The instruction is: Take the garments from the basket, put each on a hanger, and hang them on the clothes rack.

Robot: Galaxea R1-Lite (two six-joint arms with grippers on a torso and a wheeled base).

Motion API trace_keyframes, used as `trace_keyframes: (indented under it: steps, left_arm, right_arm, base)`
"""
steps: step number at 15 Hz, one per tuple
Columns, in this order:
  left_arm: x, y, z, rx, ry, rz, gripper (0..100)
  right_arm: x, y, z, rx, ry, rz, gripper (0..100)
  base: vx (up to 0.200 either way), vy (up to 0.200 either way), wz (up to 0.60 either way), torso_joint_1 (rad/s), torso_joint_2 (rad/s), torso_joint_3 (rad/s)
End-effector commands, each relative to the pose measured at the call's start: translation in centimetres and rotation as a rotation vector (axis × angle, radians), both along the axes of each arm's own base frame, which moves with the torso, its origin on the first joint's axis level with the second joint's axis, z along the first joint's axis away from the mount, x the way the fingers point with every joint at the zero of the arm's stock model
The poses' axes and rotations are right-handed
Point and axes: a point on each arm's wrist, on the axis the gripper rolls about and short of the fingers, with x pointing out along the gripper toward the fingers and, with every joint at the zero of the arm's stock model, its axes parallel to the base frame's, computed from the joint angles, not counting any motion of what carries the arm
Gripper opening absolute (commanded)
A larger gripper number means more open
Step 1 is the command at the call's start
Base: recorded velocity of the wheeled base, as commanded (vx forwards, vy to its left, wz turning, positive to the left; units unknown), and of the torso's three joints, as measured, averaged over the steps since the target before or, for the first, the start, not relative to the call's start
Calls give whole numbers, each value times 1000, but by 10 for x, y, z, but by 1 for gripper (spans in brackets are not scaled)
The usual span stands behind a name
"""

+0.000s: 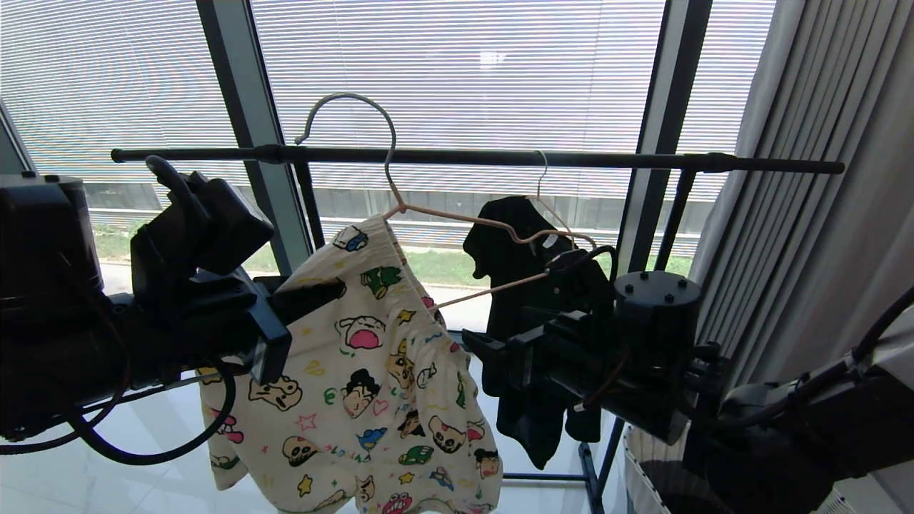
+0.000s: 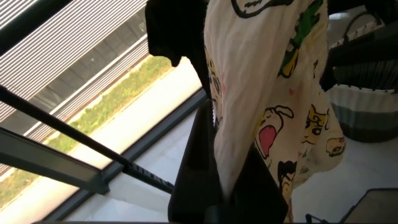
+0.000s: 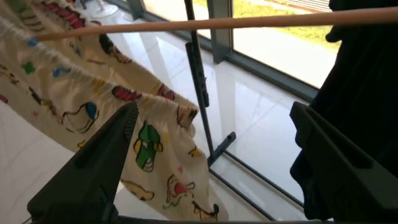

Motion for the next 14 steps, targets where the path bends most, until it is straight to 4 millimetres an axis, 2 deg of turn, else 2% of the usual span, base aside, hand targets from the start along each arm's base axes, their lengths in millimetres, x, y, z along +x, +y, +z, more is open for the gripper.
trace_keyframes:
  steps: [1,4,5,7,10,14]
  left_arm:
    - [-2,-4,1,0,-3,-22,0]
    - [-1,-6,-1,4,5,-27,0]
    - [1,-7,-3,7,14,-26,0]
    - [2,-5,-3,7,12,-13,0]
    - [1,-5,-2,8,6,-6,0]
    - [-7,-8,0,4,-6,-32,0]
  right_arm:
    - [9,11,-12,-13,14,-5,100]
    - [-7,23,-13,-18,15,47,100]
    - [-22,29,-19,-40,27,83,100]
    - [-37,34,-29,-75,44,95,100]
    - [-37,39,-42,-114,51,56,100]
    - [-36,37,-48,-144,46,47,100]
  base:
    - [0,0,0,0,0,0]
    - [0,0,0,0,0,0]
    - [0,0,0,0,0,0]
    - [0,0,0,0,0,0]
    - [0,0,0,0,0,0]
    - [0,0,0,0,0,0]
